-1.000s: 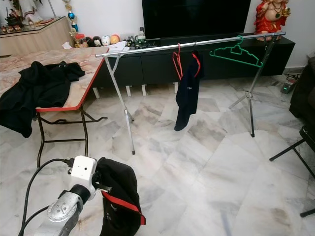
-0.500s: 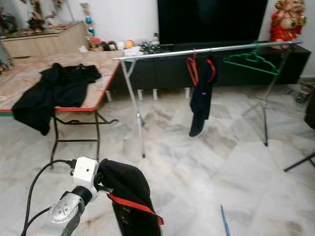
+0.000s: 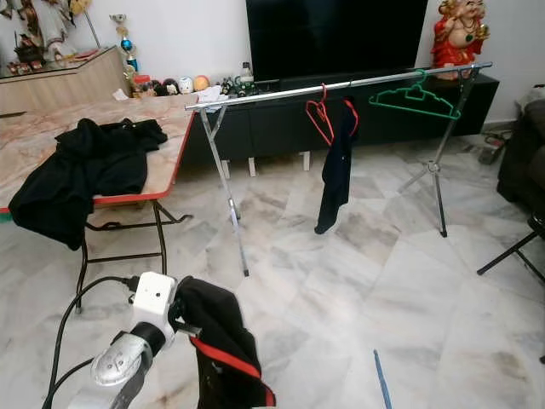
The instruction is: Hang hanger
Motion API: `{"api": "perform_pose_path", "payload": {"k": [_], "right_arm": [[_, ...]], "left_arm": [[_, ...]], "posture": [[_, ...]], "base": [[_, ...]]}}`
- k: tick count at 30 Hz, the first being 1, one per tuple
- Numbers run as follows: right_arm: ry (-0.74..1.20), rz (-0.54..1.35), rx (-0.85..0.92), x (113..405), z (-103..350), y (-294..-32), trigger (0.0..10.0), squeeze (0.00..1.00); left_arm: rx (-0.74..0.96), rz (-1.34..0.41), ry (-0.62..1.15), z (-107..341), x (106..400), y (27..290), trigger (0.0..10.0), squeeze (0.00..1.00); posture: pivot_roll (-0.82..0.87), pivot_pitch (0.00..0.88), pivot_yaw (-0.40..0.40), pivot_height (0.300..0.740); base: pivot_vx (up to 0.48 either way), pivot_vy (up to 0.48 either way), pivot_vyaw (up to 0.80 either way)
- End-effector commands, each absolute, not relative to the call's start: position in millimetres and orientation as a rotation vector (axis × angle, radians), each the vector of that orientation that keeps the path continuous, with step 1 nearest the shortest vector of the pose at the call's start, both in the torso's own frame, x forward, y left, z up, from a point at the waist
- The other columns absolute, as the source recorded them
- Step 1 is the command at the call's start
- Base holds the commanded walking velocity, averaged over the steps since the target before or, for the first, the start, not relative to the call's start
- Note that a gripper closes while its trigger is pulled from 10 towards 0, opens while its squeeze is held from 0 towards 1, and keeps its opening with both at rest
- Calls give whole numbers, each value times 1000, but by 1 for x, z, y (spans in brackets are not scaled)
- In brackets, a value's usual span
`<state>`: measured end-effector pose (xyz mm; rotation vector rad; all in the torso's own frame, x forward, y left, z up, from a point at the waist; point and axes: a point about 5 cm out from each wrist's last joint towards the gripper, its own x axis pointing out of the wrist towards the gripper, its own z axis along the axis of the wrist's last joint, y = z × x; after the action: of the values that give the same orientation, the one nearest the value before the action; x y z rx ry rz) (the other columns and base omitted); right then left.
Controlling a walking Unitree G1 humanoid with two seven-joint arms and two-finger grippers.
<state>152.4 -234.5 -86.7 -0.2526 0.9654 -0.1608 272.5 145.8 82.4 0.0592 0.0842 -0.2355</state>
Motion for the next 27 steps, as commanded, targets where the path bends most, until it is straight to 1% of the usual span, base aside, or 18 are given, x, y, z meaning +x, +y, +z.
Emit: {"api": "perform_pose_path", "payload": {"k": [1,17,25,27], "right_arm": [[955,-146,-255,156,-86,-231,10000,0],[981,-134,-252,152,-88,-233,10000,0],[996,-134,-243,147,-90,-232,10000,0],[999,-134,-240,147,-90,-231,10000,0]], "left_arm": [[56,-219,60,88,275,150,10000,0],[54,-203,58,90,275,151,10000,0],[63,-199,59,90,275,154,10000,0],[67,-193,58,90,276,155,10000,0]], "posture": [[-56,17,89,740],[-59,30,81,740],[-64,32,90,740],[-63,31,91,740]], "base": [[0,480,0],[0,480,0],[0,480,0],[0,171,0]]}}
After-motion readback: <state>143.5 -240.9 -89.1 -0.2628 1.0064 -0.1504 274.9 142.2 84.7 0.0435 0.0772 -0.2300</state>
